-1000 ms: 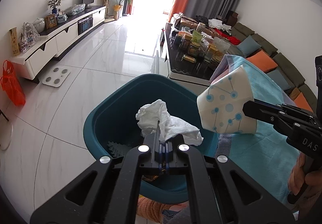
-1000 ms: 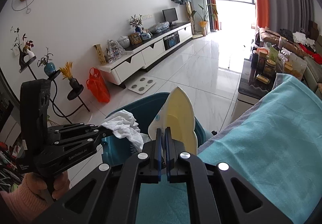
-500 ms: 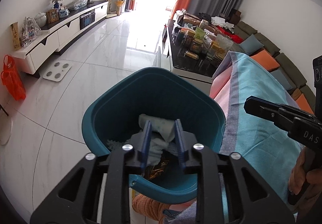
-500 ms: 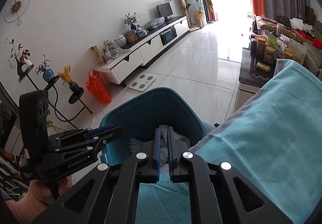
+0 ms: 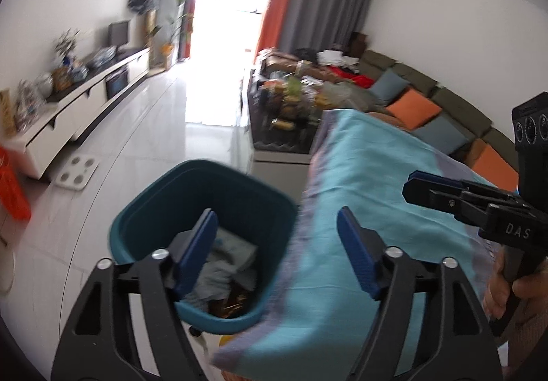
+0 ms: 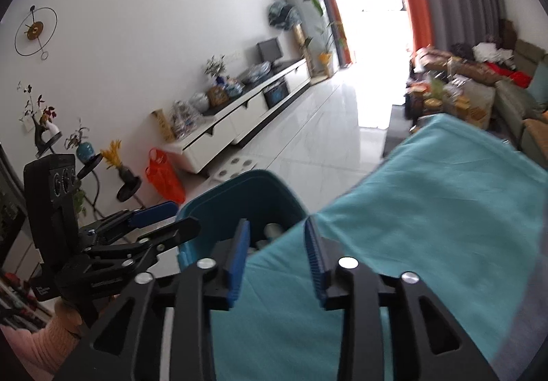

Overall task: Collect trash
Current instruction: 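Move both open tools back over the trash on the blanket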

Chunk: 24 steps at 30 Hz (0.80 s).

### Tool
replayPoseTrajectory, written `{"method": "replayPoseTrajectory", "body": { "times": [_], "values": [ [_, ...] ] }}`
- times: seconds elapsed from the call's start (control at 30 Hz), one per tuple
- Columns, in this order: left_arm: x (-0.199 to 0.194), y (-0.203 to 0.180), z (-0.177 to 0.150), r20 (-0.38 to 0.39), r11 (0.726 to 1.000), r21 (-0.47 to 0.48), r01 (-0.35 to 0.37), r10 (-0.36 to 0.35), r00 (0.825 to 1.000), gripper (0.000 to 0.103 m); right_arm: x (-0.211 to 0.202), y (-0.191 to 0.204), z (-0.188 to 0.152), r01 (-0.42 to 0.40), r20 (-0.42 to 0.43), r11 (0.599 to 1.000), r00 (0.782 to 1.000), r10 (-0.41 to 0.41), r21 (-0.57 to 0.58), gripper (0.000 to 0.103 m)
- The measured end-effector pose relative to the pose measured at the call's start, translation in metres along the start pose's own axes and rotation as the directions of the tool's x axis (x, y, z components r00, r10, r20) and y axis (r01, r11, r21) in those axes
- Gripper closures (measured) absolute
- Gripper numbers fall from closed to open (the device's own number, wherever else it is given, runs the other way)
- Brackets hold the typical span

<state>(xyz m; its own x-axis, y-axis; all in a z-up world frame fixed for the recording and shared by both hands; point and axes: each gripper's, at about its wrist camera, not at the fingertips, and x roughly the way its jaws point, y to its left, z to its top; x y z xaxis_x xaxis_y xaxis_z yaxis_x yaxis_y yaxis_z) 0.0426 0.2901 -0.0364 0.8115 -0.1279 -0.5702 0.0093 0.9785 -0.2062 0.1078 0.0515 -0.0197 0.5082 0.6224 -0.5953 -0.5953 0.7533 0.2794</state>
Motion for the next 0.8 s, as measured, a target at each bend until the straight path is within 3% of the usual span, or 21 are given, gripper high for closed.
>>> {"method": "replayPoseTrajectory", "body": {
  "times": [0.1, 0.17, 0.37, 0.67, 0.8],
  "values": [
    [-0.005, -0.030, -0.002, 0.008, 0.997, 0.038, 0.068, -0.068, 0.998, 0.013, -0.030, -0.019, -0.011, 0.042, 0.031, 0.999, 0.999, -0.042, 0.027, 0.066],
    [-0.004, -0.051, -0.005, 0.000, 0.991, 0.061, 0.118, -0.119, 0.993, 0.012, -0.049, -0.031, -0.021, 0.076, 0.049, 0.996, 0.996, -0.078, 0.049, 0.060],
    [0.003, -0.121, -0.016, -0.047, 0.958, 0.152, 0.242, -0.238, 0.970, 0.010, -0.107, -0.074, -0.051, 0.180, 0.088, 0.973, 0.977, -0.194, 0.148, 0.058],
    [0.011, -0.233, -0.039, -0.157, 0.849, 0.273, 0.451, -0.423, 0.892, 0.010, -0.186, -0.135, -0.105, 0.357, 0.094, 0.883, 0.911, -0.401, 0.306, 0.058],
    [0.020, -0.272, -0.047, -0.212, 0.807, 0.295, 0.511, -0.466, 0.859, 0.011, -0.213, -0.158, -0.124, 0.413, 0.091, 0.835, 0.876, -0.473, 0.363, 0.058]
  ]
}}
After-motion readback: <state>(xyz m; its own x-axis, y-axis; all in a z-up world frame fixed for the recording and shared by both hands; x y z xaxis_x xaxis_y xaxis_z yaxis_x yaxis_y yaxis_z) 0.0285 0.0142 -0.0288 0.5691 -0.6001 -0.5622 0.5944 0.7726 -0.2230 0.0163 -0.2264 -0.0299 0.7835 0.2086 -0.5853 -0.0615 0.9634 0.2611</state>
